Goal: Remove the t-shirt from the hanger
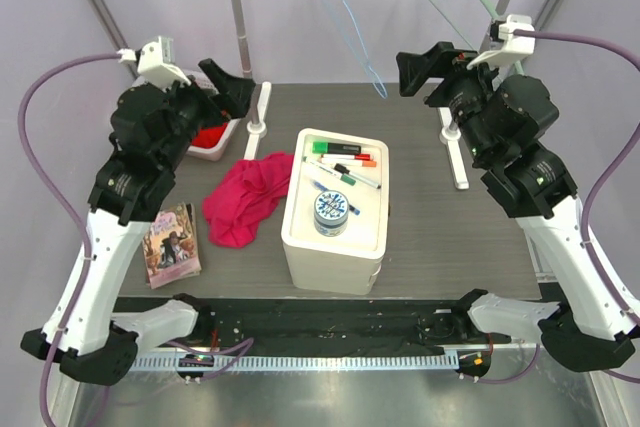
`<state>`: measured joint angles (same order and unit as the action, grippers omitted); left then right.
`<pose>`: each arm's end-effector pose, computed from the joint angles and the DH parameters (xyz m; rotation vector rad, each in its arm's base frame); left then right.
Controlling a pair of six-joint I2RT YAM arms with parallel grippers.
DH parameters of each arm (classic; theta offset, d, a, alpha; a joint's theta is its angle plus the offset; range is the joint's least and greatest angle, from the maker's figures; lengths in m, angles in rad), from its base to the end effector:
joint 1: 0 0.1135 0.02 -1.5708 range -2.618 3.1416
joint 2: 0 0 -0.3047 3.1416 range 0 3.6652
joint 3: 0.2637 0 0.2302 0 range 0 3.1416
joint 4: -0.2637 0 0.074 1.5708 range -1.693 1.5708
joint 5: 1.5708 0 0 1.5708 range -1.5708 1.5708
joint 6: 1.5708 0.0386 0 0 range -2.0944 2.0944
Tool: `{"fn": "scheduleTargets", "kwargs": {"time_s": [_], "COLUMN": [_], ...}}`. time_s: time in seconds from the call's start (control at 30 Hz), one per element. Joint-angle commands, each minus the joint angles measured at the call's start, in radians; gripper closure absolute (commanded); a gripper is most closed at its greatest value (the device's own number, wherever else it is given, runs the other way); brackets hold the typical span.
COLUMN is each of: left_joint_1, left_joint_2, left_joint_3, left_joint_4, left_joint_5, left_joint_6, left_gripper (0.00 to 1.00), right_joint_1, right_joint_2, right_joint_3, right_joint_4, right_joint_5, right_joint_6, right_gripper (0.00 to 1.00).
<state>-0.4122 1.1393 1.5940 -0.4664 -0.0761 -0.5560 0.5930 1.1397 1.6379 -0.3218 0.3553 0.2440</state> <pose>0.1646 -0.0688 0.5405 -0.1777 1.6162 -0.6927 0.1466 0.0826 0.5686 0.0521 1.4192 0.4460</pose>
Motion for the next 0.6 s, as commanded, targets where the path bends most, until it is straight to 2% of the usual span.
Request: {"fn": "scheduleTargets", "kwargs": {"time_s": [0.0,0.13,0.3,0.43,0.57], "left_joint_1": [0.003,0.018,0.073,0.165,0.185], "left_joint_2": [0.034,0.066,0.138,0.235,0.284], "left_joint_3": [-0.15,-0.255,-0.38,-0.414,-0.46], "left_joint_4": [-0.182,-0.216,-0.274,-0.304,-0.241], "left_joint_5": [-0.31,-0.343,-0.343,-0.155,-0.132], "left_joint_6": [0.068,-0.039,-0.278,-0.43,-0.521], "left_gripper": [0.05,0.01,0.0,0.0,0.0], "right_joint_1": [0.002,0.002,0.001,0.002,0.002], "right_joint_2": [0.017,0.025,0.019,0.017,0.02], "right_joint_3": [-0.004,-0.004,-0.018,-0.024,-0.023], "right_joint_4": [0.055,0.055,0.049,0.049,0.046], "right_joint_5": [-0.035,-0.05,-0.046,-0.044,-0.049], "right_joint_6": [0.032,0.041,0.04,0.038,0.038], "right_gripper": [0.1,0.1,0.1,0.1,0.11]}}
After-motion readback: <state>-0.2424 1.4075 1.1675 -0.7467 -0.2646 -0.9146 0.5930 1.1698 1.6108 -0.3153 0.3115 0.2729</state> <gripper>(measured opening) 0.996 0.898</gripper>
